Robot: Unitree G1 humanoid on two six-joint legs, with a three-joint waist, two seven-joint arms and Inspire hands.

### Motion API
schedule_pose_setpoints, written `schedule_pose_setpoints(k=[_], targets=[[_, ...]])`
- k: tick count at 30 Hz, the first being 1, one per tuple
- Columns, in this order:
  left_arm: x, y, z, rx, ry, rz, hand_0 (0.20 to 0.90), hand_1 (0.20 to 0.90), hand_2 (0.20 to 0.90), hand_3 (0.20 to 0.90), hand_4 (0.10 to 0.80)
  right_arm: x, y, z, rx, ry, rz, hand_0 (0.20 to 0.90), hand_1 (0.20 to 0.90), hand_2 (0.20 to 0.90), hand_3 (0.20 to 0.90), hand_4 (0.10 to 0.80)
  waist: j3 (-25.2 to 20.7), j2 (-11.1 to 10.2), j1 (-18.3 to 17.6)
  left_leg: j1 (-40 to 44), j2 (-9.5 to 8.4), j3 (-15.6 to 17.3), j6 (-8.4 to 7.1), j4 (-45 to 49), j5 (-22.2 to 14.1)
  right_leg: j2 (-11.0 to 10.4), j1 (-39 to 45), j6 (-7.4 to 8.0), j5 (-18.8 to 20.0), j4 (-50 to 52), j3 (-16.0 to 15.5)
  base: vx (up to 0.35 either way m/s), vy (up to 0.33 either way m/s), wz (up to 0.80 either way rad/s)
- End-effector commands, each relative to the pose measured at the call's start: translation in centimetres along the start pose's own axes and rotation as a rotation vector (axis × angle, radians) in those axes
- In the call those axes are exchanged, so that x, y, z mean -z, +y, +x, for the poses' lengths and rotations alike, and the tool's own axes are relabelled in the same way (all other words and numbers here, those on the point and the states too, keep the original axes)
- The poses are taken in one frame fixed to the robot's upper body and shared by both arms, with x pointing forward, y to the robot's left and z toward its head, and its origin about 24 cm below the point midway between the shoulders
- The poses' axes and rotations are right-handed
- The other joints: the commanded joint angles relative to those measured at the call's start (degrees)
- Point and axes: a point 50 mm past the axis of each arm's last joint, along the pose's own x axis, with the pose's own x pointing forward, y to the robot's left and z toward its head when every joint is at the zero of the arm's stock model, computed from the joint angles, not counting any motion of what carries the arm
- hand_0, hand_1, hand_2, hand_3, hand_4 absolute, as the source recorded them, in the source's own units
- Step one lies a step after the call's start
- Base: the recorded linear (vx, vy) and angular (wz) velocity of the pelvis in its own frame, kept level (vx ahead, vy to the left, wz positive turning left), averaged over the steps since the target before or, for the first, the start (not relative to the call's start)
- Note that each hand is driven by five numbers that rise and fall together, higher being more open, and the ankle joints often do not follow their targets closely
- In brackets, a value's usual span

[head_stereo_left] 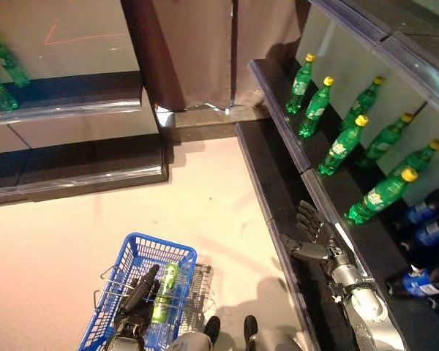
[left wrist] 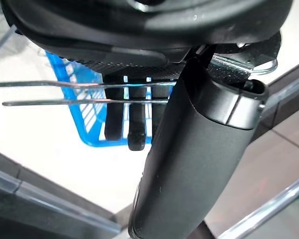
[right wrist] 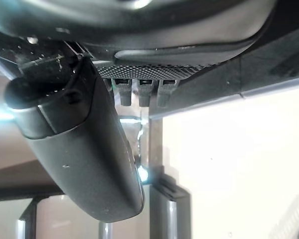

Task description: Pick up the drink and place into the basket.

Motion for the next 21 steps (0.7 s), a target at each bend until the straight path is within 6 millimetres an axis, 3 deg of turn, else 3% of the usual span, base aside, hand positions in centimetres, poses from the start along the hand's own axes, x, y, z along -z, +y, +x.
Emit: schedule_pose_setpoints(k=[1,3,5,7,9,10,11,13,14,15,16,17,19,20,21], targets=[[-6.9,-8.6,0.0,0.449,-0.33,0.104,0.3,0.3,0.3,0.2,0.1,-4.3,-0.6,0.8,0.003,-0.264,-0.007,0.9,0.9,0.9,0.9,0.8,-4.8,-0.7,-1.5,2.3,-5.84,3.8,-0.52,9.9,-11.2,3.6,-11.3,7.2,13.8,-4.8,1.4,0.378,-0.079,0.47],[-6.9,-8.8,0.0,0.45,-0.336,0.094,0.3,0.3,0.3,0.2,0.1,-4.1,-0.5,0.6,-0.008,-0.266,0.009,0.9,0.9,0.9,0.9,0.8,-4.6,-0.8,-1.7,1.7,-6.08,4.0,0.08,11.9,-12.2,3.2,-10.1,6.15,12.1,-3.5,0.7,0.345,-0.111,0.45],[-6.8,-8.6,-0.2,0.445,-0.338,0.08,0.3,0.3,0.3,0.2,0.1,-4.1,-0.2,0.7,-0.022,-0.264,0.014,0.9,0.9,0.9,0.9,0.8,-5.4,-0.5,-1.3,1.7,-6.16,3.3,-0.34,14.1,-13.0,2.6,-8.3,4.56,10.0,-3.1,-0.6,0.387,-0.135,0.22],[-6.5,-8.4,-0.4,0.436,-0.326,0.084,0.3,0.3,0.3,0.2,0.1,-4.2,-0.2,0.7,-0.018,-0.255,-0.001,0.9,0.9,0.9,0.9,0.8,-6.5,-0.2,-1.3,0.5,-5.41,3.3,-2.26,20.1,-9.4,1.9,-5.6,2.33,8.2,-3.8,-1.5,0.358,-0.105,0.33],[-6.5,-8.5,-0.6,0.428,-0.325,0.068,0.3,0.3,0.3,0.2,0.1,-4.4,0.2,0.8,-0.049,-0.238,-0.009,0.9,0.9,0.9,0.9,0.8,-7.7,-0.5,-1.3,-3.2,-4.88,6.5,-3.94,36.0,-5.1,-0.3,-2.9,0.28,5.9,-3.4,-3.5,0.376,-0.106,0.9],[-6.5,-8.6,-0.7,0.421,-0.332,0.062,0.3,0.3,0.3,0.2,0.1,-4.3,0.5,0.9,-0.065,-0.237,-0.029,0.9,0.9,0.9,0.9,0.8,-7.8,-0.6,-1.3,-6.0,-4.25,8.1,-4.31,42.3,-3.3,-1.0,-1.7,-0.67,4.9,-3.0,-3.9,0.267,-0.077,0.88],[-6.5,-8.6,-0.7,0.42,-0.332,0.062,0.3,0.3,0.3,0.2,0.1,-4.3,0.6,0.9,-0.065,-0.237,-0.029,0.9,0.9,0.9,0.9,0.8,-7.9,-0.5,-1.4,-6.3,-4.14,8.1,-4.33,42.6,-3.4,-0.9,-1.9,-0.69,4.8,-2.9,-4.0,0.215,-0.065,0.48],[-6.5,-8.6,-0.9,0.415,-0.337,0.047,0.3,0.3,0.3,0.2,0.1,-4.3,0.9,0.9,-0.086,-0.23,-0.04,0.9,0.9,0.9,0.9,0.8,-7.7,-0.6,-1.7,-11.3,-2.13,10.5,-3.55,49.3,-3.1,-1.0,-0.4,-1.95,3.4,-2.1,-2.3,0.249,-0.047,-0.02],[-6.5,-8.6,-1.0,0.415,-0.339,0.042,0.3,0.3,0.3,0.2,0.1,-4.1,1.0,1.0,-0.089,-0.225,-0.041,0.9,0.9,0.9,0.9,0.8,-7.2,-0.6,-1.5,-13.8,-0.67,10.7,-2.41,44.3,-3.3,-0.5,0.5,-2.21,3.0,-2.1,-0.1,0.251,-0.002,-0.06],[-6.5,-8.6,-1.0,0.416,-0.339,0.041,0.3,0.3,0.3,0.2,0.1,-4.1,1.1,1.0,-0.09,-0.224,-0.039,0.9,0.9,0.9,0.9,0.8,-7.0,-0.6,-1.4,-13.8,-0.53,10.8,-2.29,43.7,-3.5,-0.4,0.8,-2.2,2.9,-2.1,0.2,0.325,0.085,-0.01],[-6.7,-8.5,-1.1,0.42,-0.341,0.034,0.3,0.3,0.3,0.2,0.1,-4.1,1.1,1.1,-0.095,-0.22,-0.032,0.9,0.9,0.9,0.9,0.8,-6.7,-0.1,-0.8,-13.3,0.5,9.5,-2.34,32.7,-2.5,0.6,1.8,-1.9,2.0,-2.3,2.4,0.22,0.092,-0.03],[-6.7,-8.4,-1.2,0.421,-0.341,0.033,0.3,0.3,0.3,0.2,0.1,-4.1,1.1,1.1,-0.097,-0.218,-0.031,0.9,0.9,0.9,0.9,0.8,-6.6,0.0,-0.6,-13.0,0.68,9.1,-2.44,30.1,-2.2,0.8,2.1,-1.82,1.7,-2.4,2.9,0.367,0.174,-0.13],[-6.9,-7.6,-1.1,0.423,-0.338,0.023,0.3,0.3,0.3,0.2,0.1,-3.9,1.3,1.2,-0.109,-0.203,-0.033,0.9,0.9,0.9,0.9,0.8,-6.6,1.6,1.0,-12.3,1.3,4.6,-3.92,12.7,1.0,2.9,4.3,-1.45,0.0,-3.4,6.5,0.355,0.18,-0.14],[-6.9,-7.6,-1.1,0.423,-0.337,0.022,0.3,0.3,0.3,0.2,0.1,-3.9,1.3,1.2,-0.109,-0.2,-0.033,0.9,0.9,0.9,0.9,0.8,-6.5,1.7,1.1,-12.0,1.36,4.3,-4.12,11.4,1.5,3.0,4.6,-1.44,-0.2,-3.4,6.7,0.424,0.224,-0.4],[-6.7,-6.9,-1.1,0.421,-0.328,0.017,0.3,0.3,0.3,0.2,0.1,-3.5,1.5,1.2,-0.115,-0.183,-0.031,0.9,0.9,0.9,0.9,0.8,-6.6,3.0,1.9,-12.0,2.22,1.7,-6.16,3.7,6.2,4.5,6.0,-1.43,-0.9,-3.6,8.3,0.295,0.156,-0.49]])
